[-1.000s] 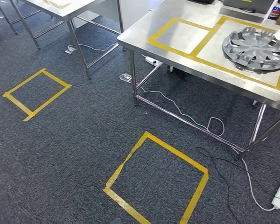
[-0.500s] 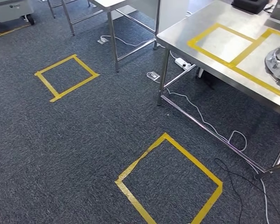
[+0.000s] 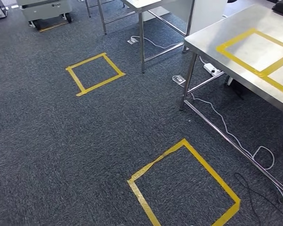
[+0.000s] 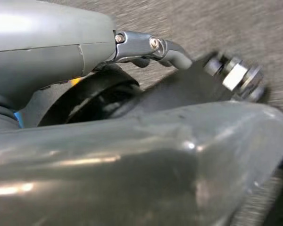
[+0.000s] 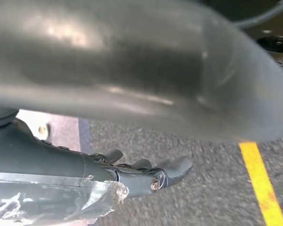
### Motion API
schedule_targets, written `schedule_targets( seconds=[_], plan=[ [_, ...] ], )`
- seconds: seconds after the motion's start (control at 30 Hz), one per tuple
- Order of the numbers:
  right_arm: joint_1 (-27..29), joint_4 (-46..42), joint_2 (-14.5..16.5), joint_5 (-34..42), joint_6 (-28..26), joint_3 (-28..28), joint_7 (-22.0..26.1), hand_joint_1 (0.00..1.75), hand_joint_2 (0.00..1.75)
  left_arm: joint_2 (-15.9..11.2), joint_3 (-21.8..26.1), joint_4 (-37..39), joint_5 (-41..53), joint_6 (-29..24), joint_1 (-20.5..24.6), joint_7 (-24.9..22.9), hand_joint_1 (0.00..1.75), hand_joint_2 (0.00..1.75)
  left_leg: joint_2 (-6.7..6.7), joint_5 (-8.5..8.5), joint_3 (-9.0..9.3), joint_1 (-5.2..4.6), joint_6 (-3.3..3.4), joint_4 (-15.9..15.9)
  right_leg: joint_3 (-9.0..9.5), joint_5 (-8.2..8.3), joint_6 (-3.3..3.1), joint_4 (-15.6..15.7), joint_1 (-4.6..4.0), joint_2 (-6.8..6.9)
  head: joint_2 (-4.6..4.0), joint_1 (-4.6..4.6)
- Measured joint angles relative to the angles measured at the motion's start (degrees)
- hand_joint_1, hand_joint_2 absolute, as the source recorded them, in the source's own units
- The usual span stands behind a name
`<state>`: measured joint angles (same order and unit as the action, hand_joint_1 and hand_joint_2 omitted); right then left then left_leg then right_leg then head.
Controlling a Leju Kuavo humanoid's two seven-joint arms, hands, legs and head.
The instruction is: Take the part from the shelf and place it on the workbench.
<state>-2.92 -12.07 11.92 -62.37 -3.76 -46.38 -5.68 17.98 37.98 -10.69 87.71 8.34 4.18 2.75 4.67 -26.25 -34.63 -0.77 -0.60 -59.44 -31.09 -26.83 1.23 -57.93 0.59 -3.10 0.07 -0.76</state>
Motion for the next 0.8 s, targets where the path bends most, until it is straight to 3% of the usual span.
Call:
schedule_targets(
  seconds=[0.07,0.1,0.13,0.17,0.2,0.27,0.3,0.33,0.4,0.43,0.5,0.57,0.63,0.67,0.73,0.8],
  plan=[
    [-0.1,0.0,0.0,0.2,-0.6,-0.2,-0.8,0.00,0.00,-0.2,-0.4,0.0,0.6,0.6,0.2,-1.7,0.00,0.00,-2.77,-3.94,-3.61,0.03,-1.06,-7.3,-0.14,0.40,-0.83,0.3,-0.19,2.91,0.00,-0.35],
    [-0.1,0.0,0.0,0.5,-0.7,-0.3,-1.1,0.00,0.00,-0.3,-0.7,0.0,0.6,0.7,0.3,-1.9,0.00,0.00,-3.31,-5.29,-5.01,0.05,-1.23,-10.6,-0.20,0.39,-0.86,0.2,-0.25,3.87,0.00,-0.37],
    [-0.1,0.0,0.0,0.6,-0.9,-0.3,-1.3,0.00,0.00,-0.3,-0.8,0.0,0.6,0.8,0.5,-2.1,0.00,0.00,-3.57,-5.70,-5.64,0.05,-1.34,-12.5,-0.23,0.37,-0.88,0.2,-0.29,4.80,0.00,-0.38],
    [-0.2,0.0,0.0,0.7,-0.9,-0.4,-1.4,0.00,0.00,-0.3,-0.9,0.0,0.6,1.1,0.5,-2.2,0.00,0.00,-3.76,-4.99,-5.16,0.07,-1.37,-12.3,-0.23,0.35,-0.89,0.2,-0.29,5.67,0.00,-0.37],
    [-0.4,0.0,0.0,0.8,-0.9,-0.4,-1.5,0.00,0.00,-0.4,-0.9,0.0,0.5,1.6,0.5,-2.2,0.00,0.00,-4.12,-3.45,-3.68,0.08,-1.36,-10.0,-0.19,0.34,-0.88,0.2,-0.29,6.40,0.00,-0.38],
    [-0.7,0.0,0.0,0.8,-0.8,-0.5,-1.4,0.00,0.00,-0.5,-0.9,0.0,0.5,2.4,0.3,-2.0,0.00,0.00,-6.44,-0.16,0.54,-0.05,-1.27,-2.6,-0.10,0.24,-0.71,0.1,-0.45,7.54,0.00,-0.39],
    [-0.8,0.0,0.0,0.8,-0.8,-0.5,-1.3,0.00,0.00,-0.6,-0.9,0.0,0.5,2.6,0.2,-1.7,0.00,0.00,-7.58,0.56,2.06,-0.20,-0.98,0.4,-0.18,0.15,-0.52,0.0,-0.63,8.04,0.00,-0.46],
    [-0.8,0.0,0.0,0.8,-0.8,-0.6,-1.0,0.00,0.00,-0.7,-1.1,0.0,0.6,2.6,0.0,-1.2,0.00,0.00,-8.31,0.77,2.82,-0.35,-0.62,2.3,-0.28,0.08,-0.31,-0.1,-0.83,8.58,0.00,-0.42],
    [-0.8,0.0,0.0,0.7,-0.9,-0.6,-0.2,0.00,0.00,-0.7,-2.3,0.0,0.7,1.7,-0.3,-0.3,0.00,0.00,-7.52,0.61,2.77,-0.54,0.29,3.2,-0.40,-0.07,0.11,-0.3,-1.01,9.90,0.00,-0.38],
    [-1.0,0.0,0.0,0.6,-1.0,-0.7,0.1,0.00,0.00,-0.7,-3.6,0.0,0.7,1.1,-0.5,-0.1,0.00,0.00,-6.85,0.76,2.62,-0.48,0.62,3.2,-0.43,-0.31,0.41,-0.5,-0.92,9.73,0.00,-0.30],
    [-1.2,0.0,0.1,0.3,-1.2,-0.7,0.5,0.00,0.00,-0.6,-6.2,0.0,0.8,0.5,-0.6,0.0,0.00,0.00,-5.59,1.05,2.56,-0.25,1.30,3.3,-1.56,-2.33,1.00,-3.5,-0.64,7.08,0.00,-0.19],
    [-1.2,0.0,0.1,0.2,-1.2,-0.7,0.6,0.00,0.00,-0.4,-8.2,0.0,0.8,0.4,-0.4,0.0,0.00,0.00,-4.32,1.24,2.49,-0.16,1.79,3.3,-4.82,-6.02,1.29,-10.8,-0.50,4.01,0.00,-0.05],
    [-1.0,0.1,0.1,0.2,-1.3,-0.7,0.5,0.00,0.00,-0.2,-9.3,0.0,0.7,0.5,-0.3,0.0,0.00,0.00,-2.80,1.36,2.44,-0.19,1.97,3.3,-7.85,-7.97,1.24,-17.0,-0.51,3.28,0.00,-0.04],
    [-1.0,0.1,0.1,0.1,-1.3,-0.7,0.5,0.00,0.00,-0.1,-9.6,0.0,0.5,0.9,-0.2,0.0,0.00,0.00,-2.00,1.40,2.46,-0.20,1.97,3.3,-8.09,-7.33,1.16,-17.2,-0.51,3.18,0.00,-0.05],
    [-1.0,0.1,0.1,0.0,-1.3,-0.7,0.5,0.00,0.00,0.0,-9.9,0.0,-0.2,1.8,0.0,0.0,0.00,0.00,-0.39,1.49,2.55,-0.09,1.80,3.3,-5.42,-3.44,1.01,-11.1,-0.36,2.41,0.00,-0.05],
    [-1.1,0.2,0.1,-0.1,-1.3,-0.7,0.4,0.00,0.00,0.0,-9.9,0.0,-0.9,2.8,0.3,0.0,0.00,0.00,1.01,1.59,2.36,-0.06,1.40,3.1,-1.85,-0.58,1.09,-3.6,0.13,-0.66,0.00,-0.04]
  ],
)
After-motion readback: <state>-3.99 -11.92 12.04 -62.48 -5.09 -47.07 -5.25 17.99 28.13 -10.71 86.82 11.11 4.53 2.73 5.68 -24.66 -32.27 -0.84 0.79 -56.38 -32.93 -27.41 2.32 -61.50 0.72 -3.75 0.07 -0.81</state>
